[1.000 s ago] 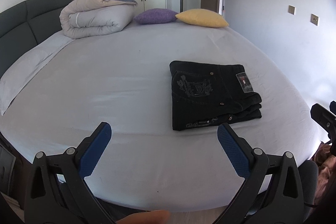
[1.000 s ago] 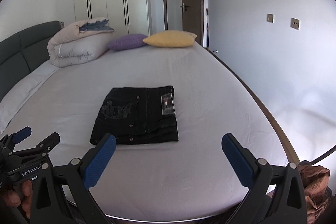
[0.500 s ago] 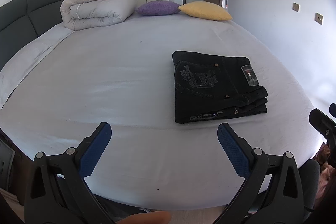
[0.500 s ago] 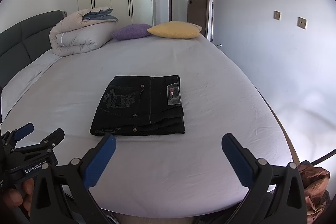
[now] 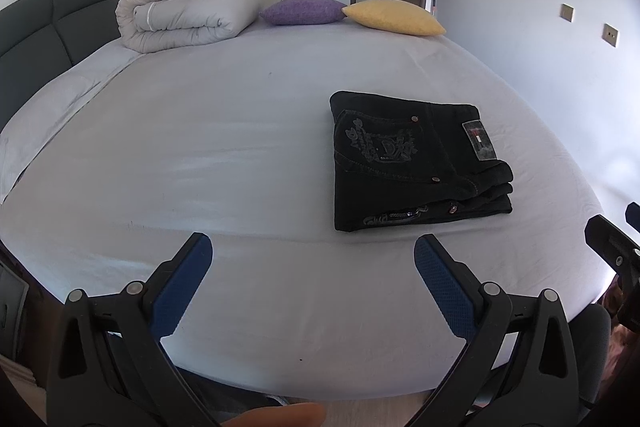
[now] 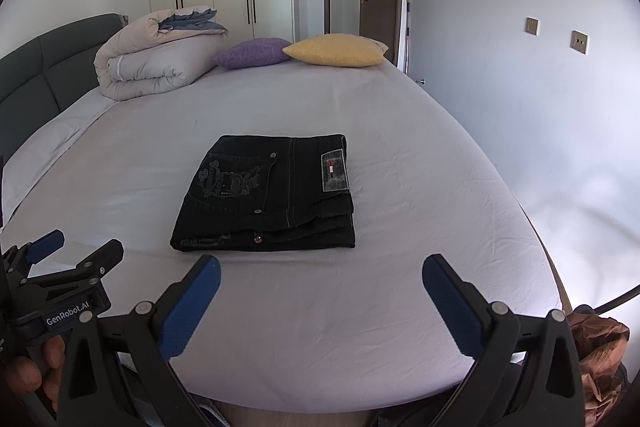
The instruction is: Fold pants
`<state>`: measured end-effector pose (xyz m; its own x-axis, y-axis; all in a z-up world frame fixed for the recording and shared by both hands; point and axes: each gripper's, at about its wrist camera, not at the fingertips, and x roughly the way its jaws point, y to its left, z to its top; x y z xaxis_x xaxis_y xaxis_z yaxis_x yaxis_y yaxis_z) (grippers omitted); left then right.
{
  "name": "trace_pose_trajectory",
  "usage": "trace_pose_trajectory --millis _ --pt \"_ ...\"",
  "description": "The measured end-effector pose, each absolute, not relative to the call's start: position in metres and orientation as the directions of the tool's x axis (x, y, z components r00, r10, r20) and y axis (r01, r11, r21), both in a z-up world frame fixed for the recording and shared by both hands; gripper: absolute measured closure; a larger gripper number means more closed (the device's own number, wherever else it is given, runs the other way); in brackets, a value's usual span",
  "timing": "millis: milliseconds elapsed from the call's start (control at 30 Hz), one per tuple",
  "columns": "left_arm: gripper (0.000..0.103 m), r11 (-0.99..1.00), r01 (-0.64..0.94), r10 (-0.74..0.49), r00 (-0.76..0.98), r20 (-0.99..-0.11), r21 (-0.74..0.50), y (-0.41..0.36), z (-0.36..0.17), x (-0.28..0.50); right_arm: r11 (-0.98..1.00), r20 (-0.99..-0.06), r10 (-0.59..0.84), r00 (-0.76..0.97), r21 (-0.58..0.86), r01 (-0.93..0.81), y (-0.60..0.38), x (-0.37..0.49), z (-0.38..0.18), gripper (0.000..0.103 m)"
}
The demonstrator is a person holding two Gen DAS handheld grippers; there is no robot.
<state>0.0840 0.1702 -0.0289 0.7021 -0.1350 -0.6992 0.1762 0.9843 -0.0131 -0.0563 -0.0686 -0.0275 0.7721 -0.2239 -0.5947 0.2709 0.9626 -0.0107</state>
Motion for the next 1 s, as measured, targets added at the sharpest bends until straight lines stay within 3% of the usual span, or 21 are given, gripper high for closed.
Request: trace_pose_trajectory --millis 1000 --pt "0.0 0.986 0.169 -0.131 0.696 -0.706 -0.016 0.1726 -0.0313 0.0827 0.964 -0.6 -0.222 0.768 -0.016 0.266 -0.0633 -0.0569 -0.0316 0.0"
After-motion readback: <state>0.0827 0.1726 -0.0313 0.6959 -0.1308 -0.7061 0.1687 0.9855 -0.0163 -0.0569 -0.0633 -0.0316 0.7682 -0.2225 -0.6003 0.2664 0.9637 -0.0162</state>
